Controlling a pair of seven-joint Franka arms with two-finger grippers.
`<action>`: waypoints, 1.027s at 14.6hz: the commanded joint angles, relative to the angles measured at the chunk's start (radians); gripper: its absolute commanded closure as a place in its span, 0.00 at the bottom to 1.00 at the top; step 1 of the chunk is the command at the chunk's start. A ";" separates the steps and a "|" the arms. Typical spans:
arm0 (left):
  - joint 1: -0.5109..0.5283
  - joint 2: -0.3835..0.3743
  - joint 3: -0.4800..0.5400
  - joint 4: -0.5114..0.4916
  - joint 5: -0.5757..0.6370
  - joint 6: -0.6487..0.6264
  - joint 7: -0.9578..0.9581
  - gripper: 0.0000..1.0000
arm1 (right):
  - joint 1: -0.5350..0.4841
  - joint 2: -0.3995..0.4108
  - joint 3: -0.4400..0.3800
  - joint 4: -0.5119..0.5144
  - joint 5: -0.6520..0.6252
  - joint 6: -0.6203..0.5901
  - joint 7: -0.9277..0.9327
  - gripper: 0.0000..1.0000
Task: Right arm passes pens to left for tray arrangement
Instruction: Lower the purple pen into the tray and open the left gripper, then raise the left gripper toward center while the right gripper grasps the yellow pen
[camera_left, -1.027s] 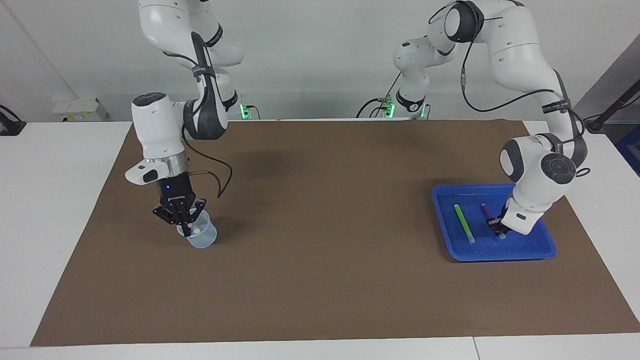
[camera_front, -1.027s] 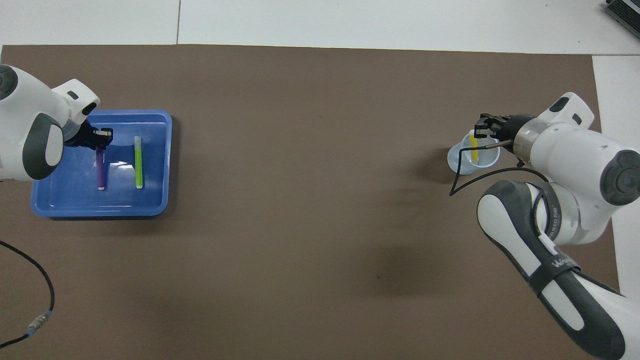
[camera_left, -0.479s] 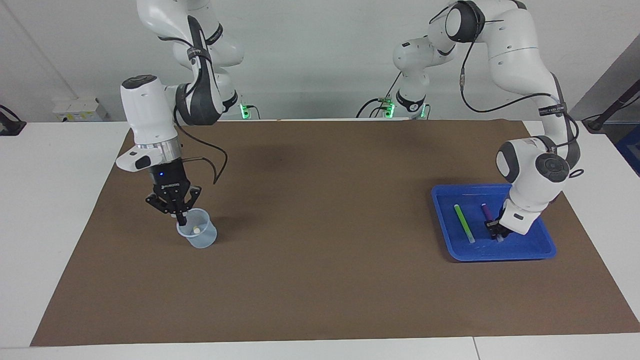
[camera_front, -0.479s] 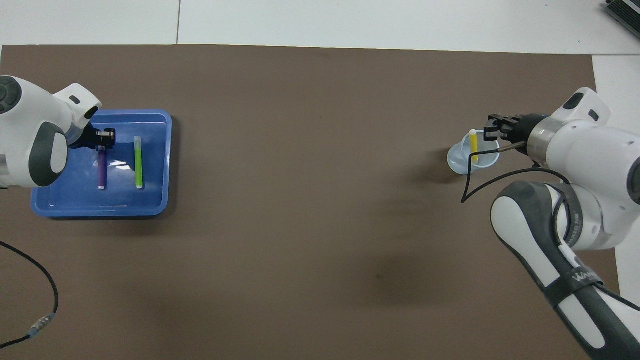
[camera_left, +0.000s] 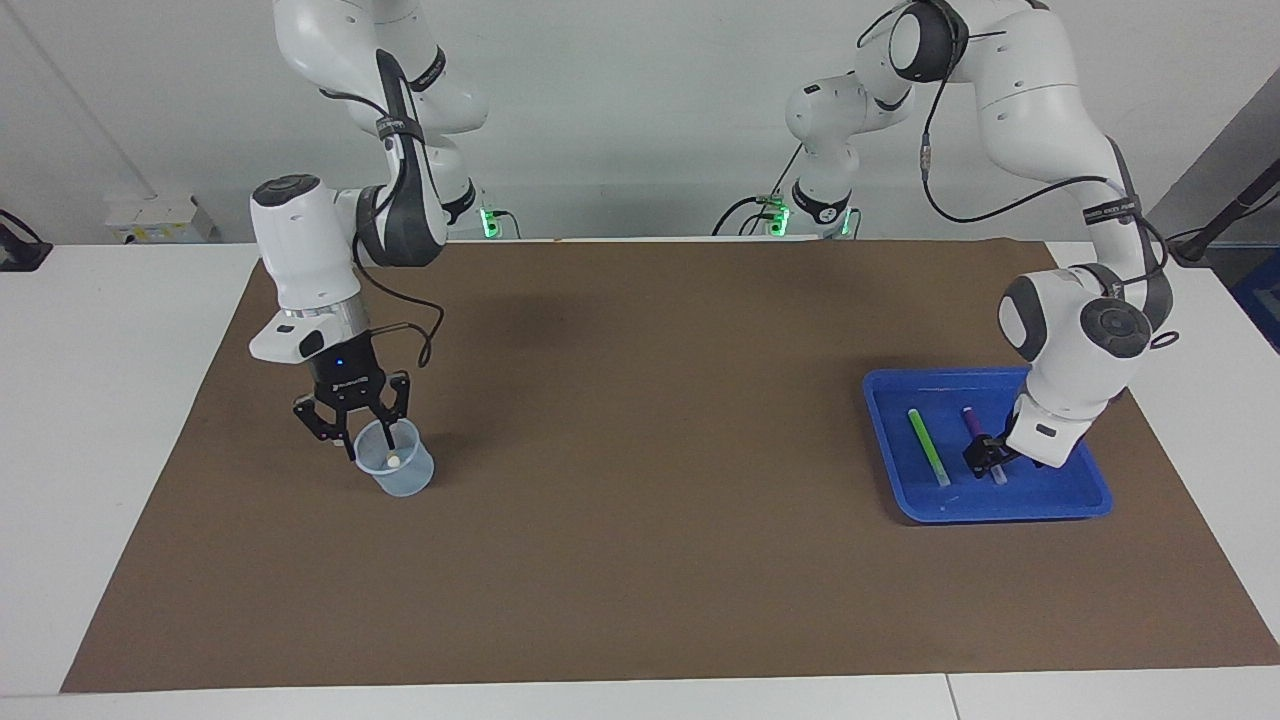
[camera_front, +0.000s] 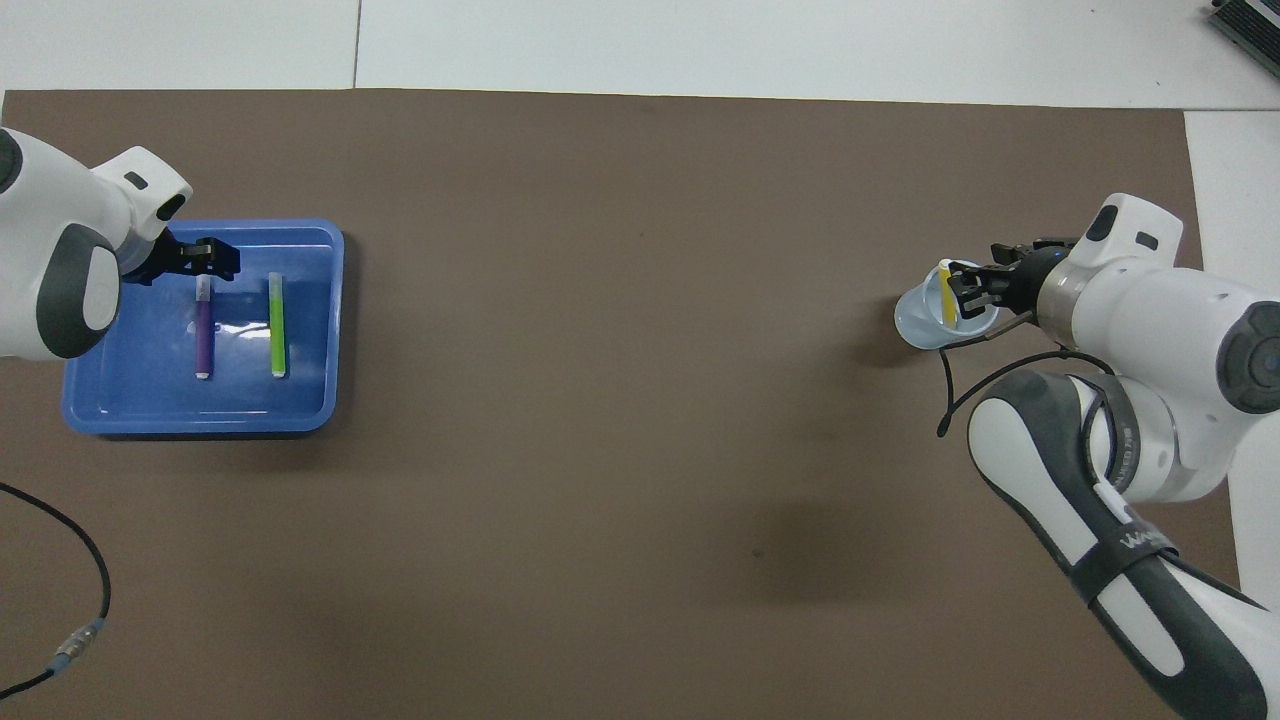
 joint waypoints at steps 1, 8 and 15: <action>-0.008 -0.045 -0.003 0.035 -0.006 -0.110 -0.003 0.00 | -0.007 0.014 0.009 -0.012 0.004 0.044 -0.070 0.49; -0.008 -0.223 -0.007 0.020 -0.293 -0.341 -0.156 0.00 | -0.004 0.077 0.044 -0.006 0.062 0.178 -0.083 0.49; -0.120 -0.327 -0.013 -0.040 -0.496 -0.429 -0.750 0.00 | -0.009 0.066 0.044 -0.026 0.066 0.176 -0.086 0.50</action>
